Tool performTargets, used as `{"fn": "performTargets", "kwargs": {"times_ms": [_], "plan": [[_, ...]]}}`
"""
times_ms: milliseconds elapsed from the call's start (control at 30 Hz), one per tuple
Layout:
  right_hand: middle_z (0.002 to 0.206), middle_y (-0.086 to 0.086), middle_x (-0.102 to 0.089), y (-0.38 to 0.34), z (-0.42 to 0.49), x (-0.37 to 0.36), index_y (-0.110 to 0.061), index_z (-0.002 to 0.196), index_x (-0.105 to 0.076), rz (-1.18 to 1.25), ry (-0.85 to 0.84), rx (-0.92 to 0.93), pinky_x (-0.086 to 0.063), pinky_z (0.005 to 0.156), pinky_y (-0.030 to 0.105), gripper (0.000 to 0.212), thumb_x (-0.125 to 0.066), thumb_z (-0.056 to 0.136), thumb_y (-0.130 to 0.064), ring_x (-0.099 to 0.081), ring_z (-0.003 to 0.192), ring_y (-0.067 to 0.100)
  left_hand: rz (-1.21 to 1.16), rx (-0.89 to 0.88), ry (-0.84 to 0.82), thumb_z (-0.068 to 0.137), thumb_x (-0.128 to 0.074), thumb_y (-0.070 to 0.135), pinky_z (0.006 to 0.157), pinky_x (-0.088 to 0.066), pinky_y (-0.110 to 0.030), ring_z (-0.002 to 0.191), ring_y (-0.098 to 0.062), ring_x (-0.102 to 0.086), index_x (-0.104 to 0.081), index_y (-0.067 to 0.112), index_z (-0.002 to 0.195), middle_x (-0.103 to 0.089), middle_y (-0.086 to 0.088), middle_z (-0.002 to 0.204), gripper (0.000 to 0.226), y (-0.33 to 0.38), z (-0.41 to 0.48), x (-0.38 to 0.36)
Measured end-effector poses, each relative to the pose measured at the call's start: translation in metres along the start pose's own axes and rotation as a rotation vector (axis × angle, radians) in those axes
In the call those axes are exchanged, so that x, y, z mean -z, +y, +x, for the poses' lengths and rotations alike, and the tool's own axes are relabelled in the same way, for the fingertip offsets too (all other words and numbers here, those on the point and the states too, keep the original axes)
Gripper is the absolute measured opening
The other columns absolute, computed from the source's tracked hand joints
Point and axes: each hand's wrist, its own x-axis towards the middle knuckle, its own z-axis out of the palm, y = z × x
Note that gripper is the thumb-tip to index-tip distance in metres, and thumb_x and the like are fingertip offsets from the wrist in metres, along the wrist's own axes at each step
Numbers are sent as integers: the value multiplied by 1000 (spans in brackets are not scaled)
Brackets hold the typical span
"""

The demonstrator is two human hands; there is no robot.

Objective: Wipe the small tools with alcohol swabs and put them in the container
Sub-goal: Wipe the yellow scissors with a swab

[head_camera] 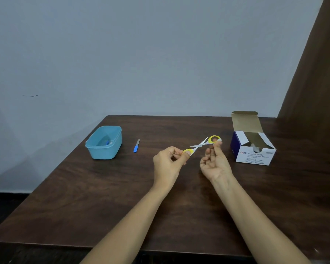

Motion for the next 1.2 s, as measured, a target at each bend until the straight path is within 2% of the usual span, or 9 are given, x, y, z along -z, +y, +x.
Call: {"fn": "performTargets", "kwargs": {"times_ms": [167, 333, 467, 700, 867, 1000, 1200], "plan": [[87, -13, -65, 12, -6, 0, -24, 91, -68, -143, -130, -64, -32, 61, 17, 11, -63, 89, -33, -49, 67, 1, 19, -28, 2, 79, -76, 28, 59, -50, -22, 58, -9, -63, -71, 13, 71, -67, 4, 57, 18, 1, 0, -4], [81, -11, -60, 7, -2, -2, -20, 82, -64, -133, -25, -50, -30, 56, 15, 13, -64, 89, -31, -45, 64, 2, 4, -40, -4, 79, -77, 28, 55, -44, -12, 55, -2, -60, -72, 13, 72, -66, 6, 56, 18, 1, 0, -2], [77, -10, -58, -4, 3, 1, -18, 81, -62, -77, 34, -24, -29, 56, 16, 18, -67, 86, -35, -46, 63, 2, -9, -44, -11, 79, -77, 31, 57, -47, -20, 56, -6, -61, -72, 15, 70, -66, 2, 57, 19, 0, -2, -5], [81, -10, -62, 13, -7, -1, -22, 90, -72, -280, -161, -24, -33, 60, 18, 13, -68, 84, -32, -47, 68, 4, -5, -72, 35, 80, -76, 30, 55, -47, -17, 56, -5, -61, -72, 15, 72, -66, 6, 58, 18, -2, 4, 1], [88, -11, -64, 8, -3, 1, -22, 92, -71, -250, -87, 0, -32, 58, 17, 13, -68, 85, -33, -46, 65, 2, -21, -67, 13, 80, -76, 31, 55, -46, -15, 55, -3, -60, -72, 14, 73, -66, 5, 58, 19, -2, 3, -2], [79, -10, -59, 2, -1, 2, -20, 90, -66, -175, -38, 3, -32, 57, 17, 18, -70, 83, -36, -46, 62, 2, -37, -63, -5, 80, -76, 31, 55, -46, -16, 55, -3, -60, -72, 12, 74, -67, 3, 58, 20, -2, 2, -3], [83, -7, -62, 10, -12, -1, -19, 93, -75, -369, -166, 20, -35, 62, 20, 17, -69, 83, -31, -45, 69, 6, -73, -58, 29, 79, -77, 28, 58, -51, -22, 55, -4, -62, -71, 14, 72, -66, 4, 57, 17, -4, 4, 0]]}}
